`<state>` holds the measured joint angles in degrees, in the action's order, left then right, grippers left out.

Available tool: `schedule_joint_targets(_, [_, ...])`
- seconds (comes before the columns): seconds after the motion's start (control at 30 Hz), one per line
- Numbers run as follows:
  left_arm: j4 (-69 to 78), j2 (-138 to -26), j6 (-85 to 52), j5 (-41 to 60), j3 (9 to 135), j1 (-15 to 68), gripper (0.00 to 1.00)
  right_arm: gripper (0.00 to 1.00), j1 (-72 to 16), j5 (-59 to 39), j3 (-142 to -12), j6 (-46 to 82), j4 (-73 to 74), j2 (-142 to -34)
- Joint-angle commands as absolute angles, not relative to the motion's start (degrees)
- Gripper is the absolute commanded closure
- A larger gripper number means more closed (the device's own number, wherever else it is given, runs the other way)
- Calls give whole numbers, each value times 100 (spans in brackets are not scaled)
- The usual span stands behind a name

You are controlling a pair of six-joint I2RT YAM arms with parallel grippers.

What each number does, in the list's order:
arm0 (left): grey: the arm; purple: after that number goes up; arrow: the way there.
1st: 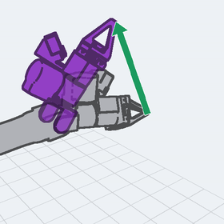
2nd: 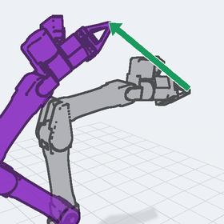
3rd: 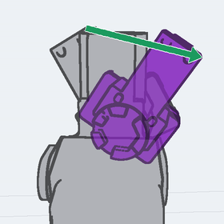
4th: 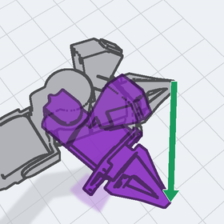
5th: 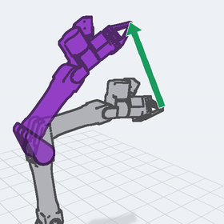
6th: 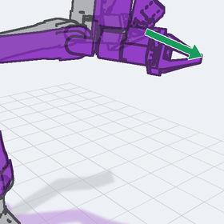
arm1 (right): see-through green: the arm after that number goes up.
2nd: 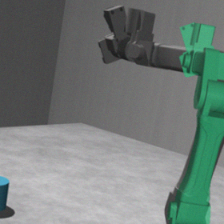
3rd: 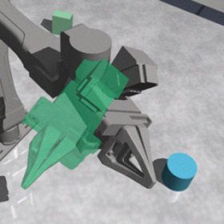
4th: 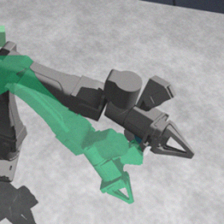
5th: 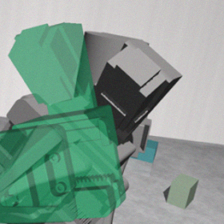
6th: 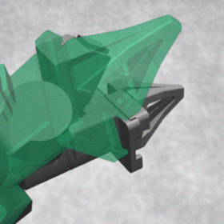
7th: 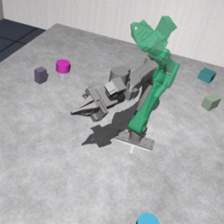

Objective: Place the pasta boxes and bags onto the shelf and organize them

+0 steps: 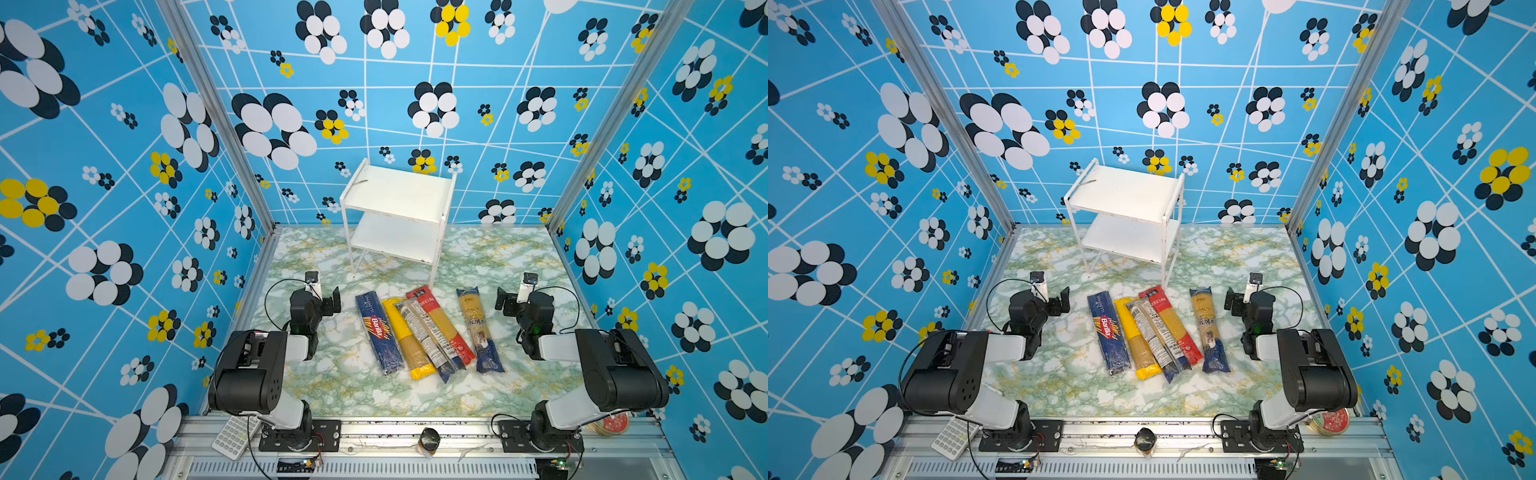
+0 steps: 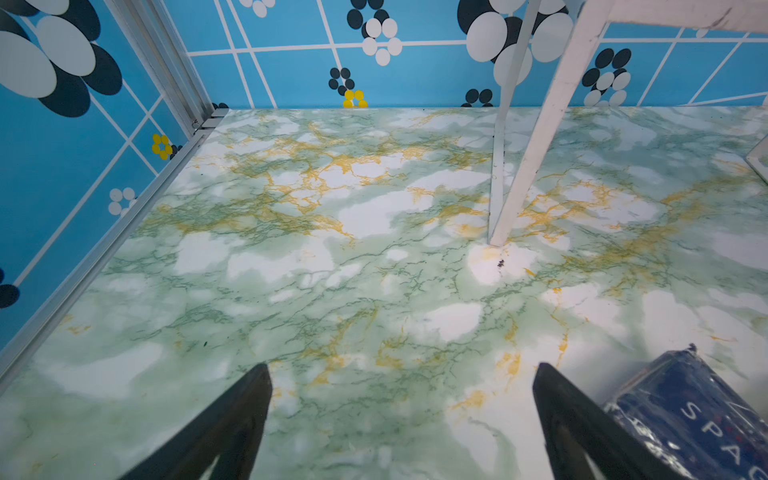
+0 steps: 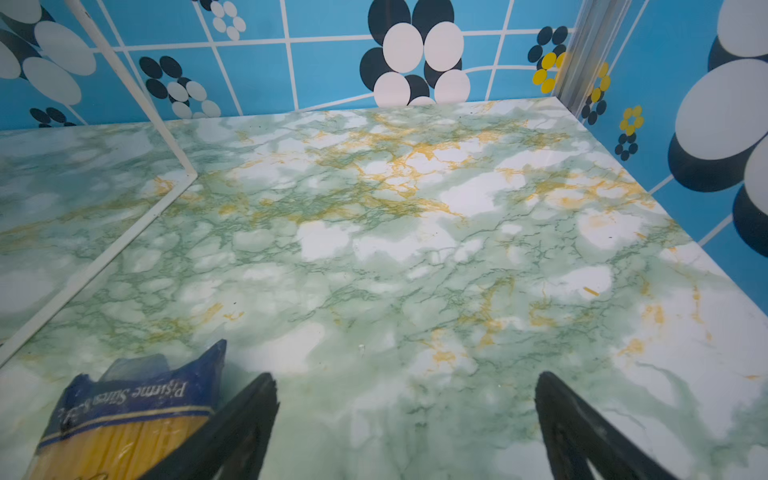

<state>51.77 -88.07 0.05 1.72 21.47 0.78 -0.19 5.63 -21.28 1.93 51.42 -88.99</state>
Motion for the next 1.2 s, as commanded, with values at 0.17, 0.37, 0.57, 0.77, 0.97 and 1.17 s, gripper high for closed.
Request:
schedule_joint_targets(0.17, [5177,-8859,18,158,2225,95,1,1,12,536,-2224,211,5151,-8877])
schedule_joint_targets(0.37, [5175,-8860,17,161,2227,97,1,1,13,535,-2224,215,5151,-8877])
schedule_joint_targets(0.57, [5161,-8859,13,180,2231,88,1,1,13,536,-2220,215,5150,-8875])
schedule_joint_targets(0.77, [5157,-8859,9,199,2225,79,1,1,16,536,-2224,215,5150,-8877])
schedule_joint_targets(0.97, [5159,-8860,1,197,2224,67,1,1,11,540,-2224,214,5153,-8877])
schedule_joint_targets(1.17, [5252,-8868,-49,-454,2182,202,1,1,10,543,-2224,194,5142,-8870])
